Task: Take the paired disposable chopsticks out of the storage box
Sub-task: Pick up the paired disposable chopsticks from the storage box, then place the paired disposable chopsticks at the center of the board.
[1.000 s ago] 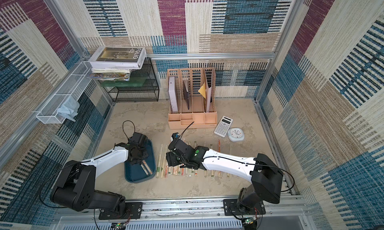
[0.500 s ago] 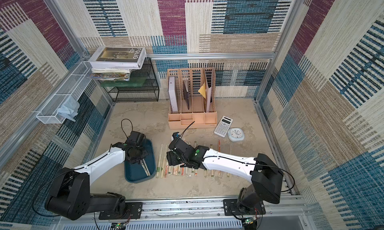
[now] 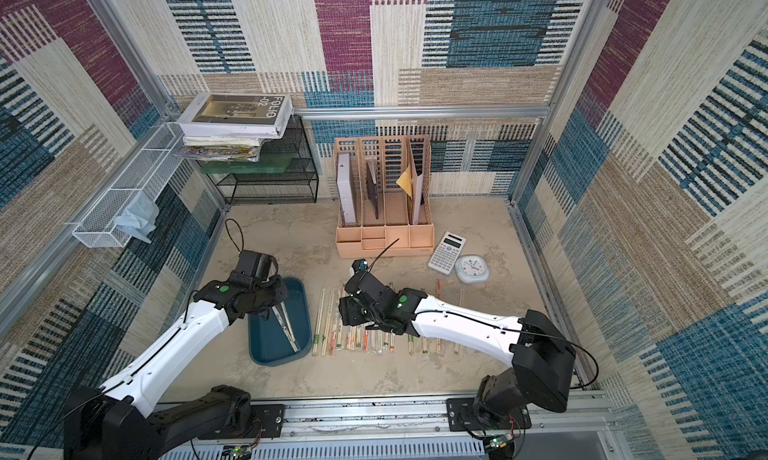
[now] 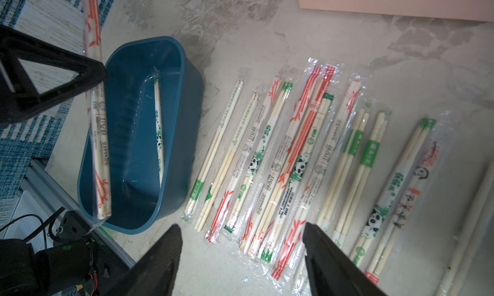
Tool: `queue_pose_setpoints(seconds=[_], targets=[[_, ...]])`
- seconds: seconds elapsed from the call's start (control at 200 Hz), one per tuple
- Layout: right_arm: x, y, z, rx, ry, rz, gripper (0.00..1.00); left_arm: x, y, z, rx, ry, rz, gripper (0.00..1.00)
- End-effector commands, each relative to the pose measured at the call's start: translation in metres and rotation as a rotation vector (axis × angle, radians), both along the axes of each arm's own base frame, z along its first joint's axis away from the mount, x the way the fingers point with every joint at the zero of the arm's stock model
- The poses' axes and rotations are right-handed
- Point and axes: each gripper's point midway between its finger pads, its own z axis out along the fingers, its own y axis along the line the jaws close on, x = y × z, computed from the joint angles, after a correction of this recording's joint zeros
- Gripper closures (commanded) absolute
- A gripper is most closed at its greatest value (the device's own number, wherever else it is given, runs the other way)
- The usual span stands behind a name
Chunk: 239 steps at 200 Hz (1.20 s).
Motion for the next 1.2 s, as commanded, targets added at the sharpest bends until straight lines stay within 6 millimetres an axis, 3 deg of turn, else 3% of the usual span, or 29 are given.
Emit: queue_pose_setpoints(seconds=[0.0, 0.11, 0.275, 0.621, 0.781, 0.961, 1.192], targets=[[0.008, -0.019, -0.001, -0.014, 0.0, -0.042, 0.25, -0.002, -0.024, 0.011, -0.036, 0.0, -0.101, 1.0], [0.012, -0.036, 0.0, -0.002, 0.0, -0.079, 0.25, 0.003, -0.052, 0.021, -0.013, -0.023, -0.173, 1.0], [0.016, -0.072, -0.004, 0.0, 0.01, -0.153, 0.25, 0.008, -0.104, 0.022, 0.015, -0.024, -0.26, 1.0], [0.012, -0.187, -0.003, 0.038, -0.012, -0.411, 0.25, 0.016, -0.228, -0.001, -0.035, -0.026, -0.352, 1.0], [0.007, -0.224, 0.003, 0.069, -0.059, -0.496, 0.24, 0.011, -0.284, -0.02, -0.033, 0.01, -0.41, 1.0], [0.002, -0.239, -0.003, 0.065, -0.036, -0.515, 0.24, 0.003, -0.324, -0.045, -0.048, 0.048, -0.429, 1.0], [0.002, -0.229, -0.004, 0.104, -0.024, -0.479, 0.24, 0.005, -0.341, -0.069, -0.037, 0.088, -0.431, 1.0]])
